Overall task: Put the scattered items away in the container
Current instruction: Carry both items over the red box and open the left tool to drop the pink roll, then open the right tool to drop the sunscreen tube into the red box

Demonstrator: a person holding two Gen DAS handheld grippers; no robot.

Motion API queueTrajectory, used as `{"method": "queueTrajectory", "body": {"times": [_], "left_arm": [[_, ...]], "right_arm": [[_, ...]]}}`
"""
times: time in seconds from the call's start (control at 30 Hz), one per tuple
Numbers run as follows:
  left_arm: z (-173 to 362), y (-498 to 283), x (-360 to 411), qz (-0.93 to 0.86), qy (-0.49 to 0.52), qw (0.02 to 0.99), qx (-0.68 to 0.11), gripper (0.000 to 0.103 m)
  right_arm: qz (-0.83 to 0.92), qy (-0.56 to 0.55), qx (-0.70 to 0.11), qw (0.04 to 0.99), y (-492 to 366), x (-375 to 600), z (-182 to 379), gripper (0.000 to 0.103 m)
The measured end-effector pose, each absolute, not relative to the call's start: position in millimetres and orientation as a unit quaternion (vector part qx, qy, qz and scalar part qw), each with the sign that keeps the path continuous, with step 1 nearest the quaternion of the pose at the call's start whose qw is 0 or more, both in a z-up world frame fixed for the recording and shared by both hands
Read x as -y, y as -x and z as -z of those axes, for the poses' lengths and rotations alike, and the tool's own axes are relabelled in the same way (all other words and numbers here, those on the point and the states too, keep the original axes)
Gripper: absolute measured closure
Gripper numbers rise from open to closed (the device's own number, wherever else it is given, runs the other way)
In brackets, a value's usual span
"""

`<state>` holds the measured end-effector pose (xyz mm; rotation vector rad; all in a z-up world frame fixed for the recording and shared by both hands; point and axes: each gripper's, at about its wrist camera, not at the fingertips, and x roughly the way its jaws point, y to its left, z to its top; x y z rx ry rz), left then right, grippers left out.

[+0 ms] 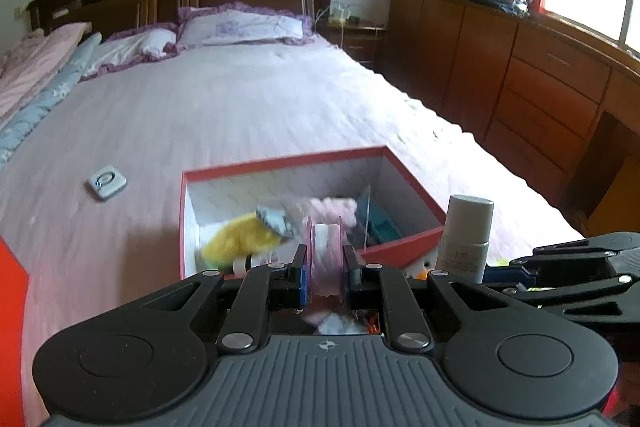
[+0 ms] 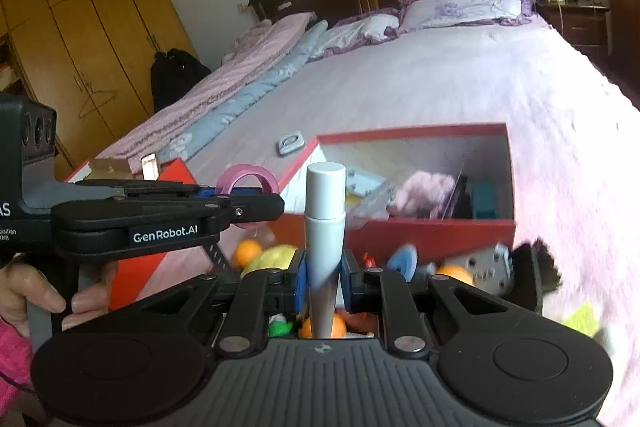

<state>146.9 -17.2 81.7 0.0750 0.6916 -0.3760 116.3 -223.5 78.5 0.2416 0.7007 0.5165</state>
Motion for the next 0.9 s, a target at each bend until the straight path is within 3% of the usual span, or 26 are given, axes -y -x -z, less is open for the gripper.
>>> {"method": "queueTrajectory", "body": {"times": [0.6, 0.67, 0.77, 0.8, 0.87, 0.9], "left_arm": [[-71.8, -233.2, 33.8, 0.165, -0.042, 0.919, -0.356, 0.085], [-72.1, -237.7, 34.8, 0.161, -0.048, 0.92, -0.355, 0.081], [-73.4, -242.7, 36.0, 0.152, -0.055, 0.923, -0.35, 0.064], [-74.1, -242.2, 36.2, 0.149, -0.054, 0.924, -0.348, 0.057], [-75.6, -241.4, 36.4, 0.147, -0.051, 0.926, -0.345, 0.054], [-76.2, -237.7, 36.5, 0.145, -0.051, 0.927, -0.343, 0.053]], "right_arm": [[-0.188, -0.128, -0.331, 0.916, -223.4, 233.5, -93.5, 0.084], [-0.18, -0.127, -0.339, 0.915, -233.9, 231.9, -91.3, 0.084], [-0.173, -0.117, -0.351, 0.913, -247.5, 227.7, -86.3, 0.082], [-0.17, -0.113, -0.352, 0.913, -251.1, 226.5, -84.6, 0.079], [-0.161, -0.112, -0.349, 0.916, -254.4, 226.1, -82.7, 0.077], [-0.157, -0.112, -0.347, 0.918, -255.4, 226.3, -81.7, 0.068]]}}
